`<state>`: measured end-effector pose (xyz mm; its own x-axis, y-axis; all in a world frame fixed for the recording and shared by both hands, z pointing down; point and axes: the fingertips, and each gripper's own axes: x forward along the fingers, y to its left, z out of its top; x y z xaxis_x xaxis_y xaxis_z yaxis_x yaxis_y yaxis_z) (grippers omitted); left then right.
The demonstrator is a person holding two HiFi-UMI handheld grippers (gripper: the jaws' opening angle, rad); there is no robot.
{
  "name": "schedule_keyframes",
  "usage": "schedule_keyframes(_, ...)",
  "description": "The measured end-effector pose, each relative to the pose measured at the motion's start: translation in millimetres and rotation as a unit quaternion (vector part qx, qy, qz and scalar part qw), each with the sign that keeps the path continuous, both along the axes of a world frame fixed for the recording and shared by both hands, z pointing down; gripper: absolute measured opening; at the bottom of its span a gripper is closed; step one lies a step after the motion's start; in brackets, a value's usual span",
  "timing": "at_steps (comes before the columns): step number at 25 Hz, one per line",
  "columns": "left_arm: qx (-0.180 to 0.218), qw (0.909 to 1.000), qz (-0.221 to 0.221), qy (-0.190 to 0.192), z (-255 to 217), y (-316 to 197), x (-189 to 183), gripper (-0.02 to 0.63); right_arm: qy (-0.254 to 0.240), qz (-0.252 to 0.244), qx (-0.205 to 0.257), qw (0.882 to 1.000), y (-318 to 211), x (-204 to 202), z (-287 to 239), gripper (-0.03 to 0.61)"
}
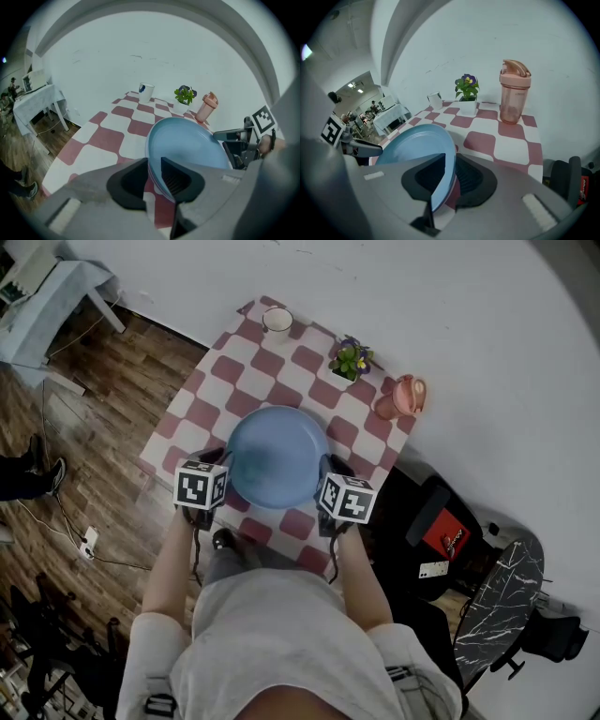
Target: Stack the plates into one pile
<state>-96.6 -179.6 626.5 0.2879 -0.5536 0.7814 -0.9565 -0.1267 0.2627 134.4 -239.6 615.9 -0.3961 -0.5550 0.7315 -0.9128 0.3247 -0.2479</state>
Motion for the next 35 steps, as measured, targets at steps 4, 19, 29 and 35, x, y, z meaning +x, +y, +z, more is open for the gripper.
schedule_keyframes(4, 0.038, 0.9992, 0.004, -0.004, -20, -2, -2, 0.096, -0.006, 0.024, 0.041, 0.999, 1, 2, -20, 0.051)
schedule_keyframes(19, 0.226, 0.9724, 0.047, 0.035, -145, -3, 14, 0.006, -0.071, 0.066, 0.213, 0.972, 46, -18, -146, 0.0)
schedule_keyframes(29, 0.337, 0.9352, 0.103, 0.028, -223, 20, 13, 0.006, -0.049, 0.08, 0.31, 0.946, 85, -26, -214, 0.0)
schedule_keyframes(35, 0.409, 0.9048, 0.115, 0.021, -266, 38, 6, 0.006, -0.041, 0.1, 0.349, 0.931, 112, -26, -244, 0.0)
